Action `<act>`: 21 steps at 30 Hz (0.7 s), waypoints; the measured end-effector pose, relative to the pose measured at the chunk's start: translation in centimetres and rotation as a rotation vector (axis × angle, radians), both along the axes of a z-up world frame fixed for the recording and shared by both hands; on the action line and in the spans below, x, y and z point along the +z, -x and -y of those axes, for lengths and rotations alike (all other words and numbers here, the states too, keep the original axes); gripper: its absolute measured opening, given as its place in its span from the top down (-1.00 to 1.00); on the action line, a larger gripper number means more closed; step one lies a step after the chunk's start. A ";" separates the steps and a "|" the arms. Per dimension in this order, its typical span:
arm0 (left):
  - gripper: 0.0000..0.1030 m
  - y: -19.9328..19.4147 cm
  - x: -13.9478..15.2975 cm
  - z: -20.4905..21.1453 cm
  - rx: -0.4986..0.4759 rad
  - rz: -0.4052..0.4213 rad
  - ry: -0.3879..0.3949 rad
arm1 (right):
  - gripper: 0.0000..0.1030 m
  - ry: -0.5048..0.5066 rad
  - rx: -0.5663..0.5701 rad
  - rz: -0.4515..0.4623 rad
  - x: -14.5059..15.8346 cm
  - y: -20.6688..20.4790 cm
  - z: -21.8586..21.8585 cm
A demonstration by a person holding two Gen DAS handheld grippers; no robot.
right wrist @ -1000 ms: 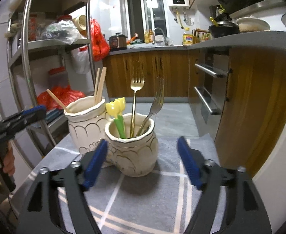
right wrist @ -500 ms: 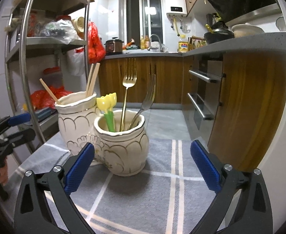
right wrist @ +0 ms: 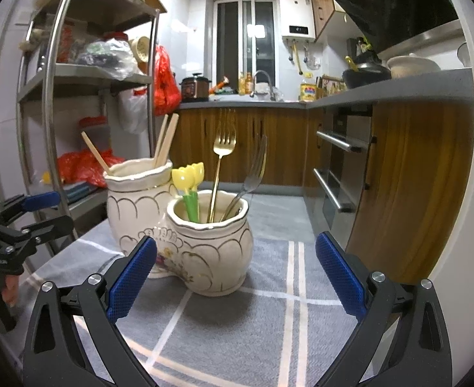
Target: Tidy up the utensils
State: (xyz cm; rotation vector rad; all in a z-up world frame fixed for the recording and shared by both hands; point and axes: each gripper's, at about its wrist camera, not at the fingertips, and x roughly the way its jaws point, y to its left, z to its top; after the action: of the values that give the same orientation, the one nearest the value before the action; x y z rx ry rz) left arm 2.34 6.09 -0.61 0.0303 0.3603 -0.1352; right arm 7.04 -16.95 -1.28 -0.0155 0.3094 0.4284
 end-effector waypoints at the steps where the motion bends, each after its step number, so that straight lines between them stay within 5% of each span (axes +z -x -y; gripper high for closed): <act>1: -0.89 0.1 0.0 0.0 0.000 0.004 0.001 | -0.90 -0.002 -0.001 0.000 0.0 0.0 0.0; 21: -0.89 0.3 0.0 0.0 0.003 0.011 -0.001 | -0.90 -0.002 -0.004 0.007 0.0 0.0 0.2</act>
State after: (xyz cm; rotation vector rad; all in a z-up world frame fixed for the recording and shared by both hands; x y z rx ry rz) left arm 2.03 6.12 -0.61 0.0317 0.3491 -0.1317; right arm 7.03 -17.13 -1.28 -0.0145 0.3021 0.4249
